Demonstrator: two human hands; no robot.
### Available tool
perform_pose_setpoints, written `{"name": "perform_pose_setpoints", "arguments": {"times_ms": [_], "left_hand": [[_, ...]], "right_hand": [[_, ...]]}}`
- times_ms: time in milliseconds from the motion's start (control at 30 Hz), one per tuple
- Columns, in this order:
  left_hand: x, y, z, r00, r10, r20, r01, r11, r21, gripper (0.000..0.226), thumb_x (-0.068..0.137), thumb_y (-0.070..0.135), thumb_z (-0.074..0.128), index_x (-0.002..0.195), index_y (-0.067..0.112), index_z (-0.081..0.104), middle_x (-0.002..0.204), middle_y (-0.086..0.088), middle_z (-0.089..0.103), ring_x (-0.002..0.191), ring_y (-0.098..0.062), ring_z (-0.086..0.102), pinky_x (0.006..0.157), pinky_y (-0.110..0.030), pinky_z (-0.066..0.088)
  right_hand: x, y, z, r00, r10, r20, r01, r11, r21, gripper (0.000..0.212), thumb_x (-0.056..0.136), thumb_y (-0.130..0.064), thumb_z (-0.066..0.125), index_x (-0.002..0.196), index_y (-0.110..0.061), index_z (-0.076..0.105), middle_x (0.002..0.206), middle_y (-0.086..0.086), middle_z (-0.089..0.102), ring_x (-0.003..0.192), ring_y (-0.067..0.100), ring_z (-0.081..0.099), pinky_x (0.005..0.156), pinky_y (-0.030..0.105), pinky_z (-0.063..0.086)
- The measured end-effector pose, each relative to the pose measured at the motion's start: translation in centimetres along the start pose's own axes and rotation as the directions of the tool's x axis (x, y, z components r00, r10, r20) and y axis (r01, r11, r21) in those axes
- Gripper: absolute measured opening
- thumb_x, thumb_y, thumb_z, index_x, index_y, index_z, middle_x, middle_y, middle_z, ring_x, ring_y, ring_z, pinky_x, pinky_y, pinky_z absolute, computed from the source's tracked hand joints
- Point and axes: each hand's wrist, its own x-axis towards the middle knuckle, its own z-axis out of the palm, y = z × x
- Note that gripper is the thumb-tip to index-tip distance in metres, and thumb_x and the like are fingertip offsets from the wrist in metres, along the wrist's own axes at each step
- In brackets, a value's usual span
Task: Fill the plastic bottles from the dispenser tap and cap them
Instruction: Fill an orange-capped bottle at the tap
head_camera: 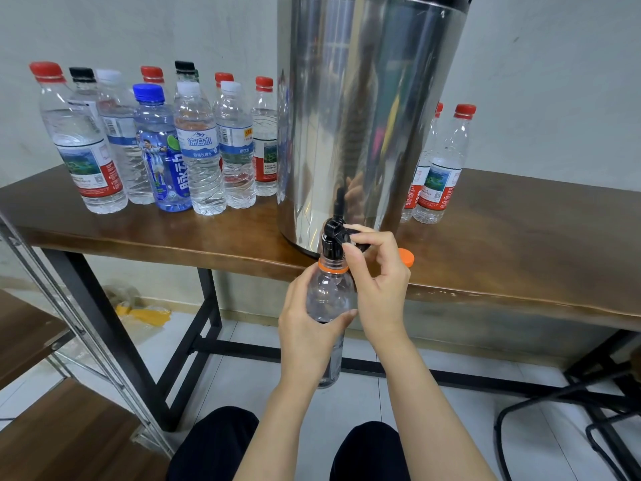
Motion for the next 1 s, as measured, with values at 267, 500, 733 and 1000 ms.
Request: {"name": "perform_pose_setpoints", "arguments": {"times_ms": [267, 500, 733, 1000], "left_hand": [[-0.04, 0.08, 0.02, 1.000, 0.008, -0.002, -0.008, 1.000, 0.000, 0.082, 0.066, 0.017, 0.090, 0.134, 0.038, 0.049, 0.130, 0.019, 0.056, 0.124, 0.002, 0.050, 0.105, -0.028, 0.047], [-0.07, 0.23, 0.01, 1.000, 0.007, -0.006, -0.007, 1.000, -0.010, 0.082, 0.065, 0.016, 0.090, 0.131, 0.042, 0.048, 0.129, 0.021, 0.057, 0.124, 0.002, 0.050, 0.104, -0.025, 0.046], [-0.08, 0.17, 0.07, 1.000, 0.013, -0.007, -0.013, 1.000, -0.009, 0.083, 0.065, 0.015, 0.091, 0.129, 0.044, 0.048, 0.128, 0.022, 0.056, 0.123, 0.004, 0.050, 0.103, -0.021, 0.045], [0.01, 0.09, -0.04, 1.000, 0.020, -0.001, -0.020, 1.000, -0.008, 0.082, 0.065, 0.015, 0.090, 0.129, 0.046, 0.047, 0.128, 0.024, 0.056, 0.122, 0.008, 0.049, 0.100, -0.014, 0.043]], "right_hand": [[0.03, 0.06, -0.03, 1.000, 0.010, 0.002, -0.010, 1.000, 0.007, 0.010, 0.088, -0.028, 0.062, 0.095, -0.034, 0.059, 0.106, -0.013, 0.066, 0.091, 0.003, 0.062, 0.077, 0.012, 0.044], [0.03, 0.14, -0.04, 1.000, 0.000, 0.003, 0.000, 1.000, 0.005, 0.010, 0.089, -0.026, 0.062, 0.095, -0.034, 0.059, 0.107, -0.013, 0.066, 0.088, 0.002, 0.061, 0.076, 0.013, 0.045], [0.06, 0.06, -0.02, 1.000, -0.016, 0.002, 0.016, 1.000, -0.004, 0.010, 0.089, -0.026, 0.061, 0.095, -0.034, 0.058, 0.105, -0.016, 0.066, 0.084, 0.000, 0.060, 0.074, 0.012, 0.044], [0.04, 0.00, 0.01, 1.000, -0.016, -0.001, 0.016, 1.000, -0.002, 0.011, 0.088, -0.027, 0.062, 0.095, -0.036, 0.058, 0.103, -0.013, 0.066, 0.083, 0.001, 0.060, 0.075, 0.012, 0.044]]}}
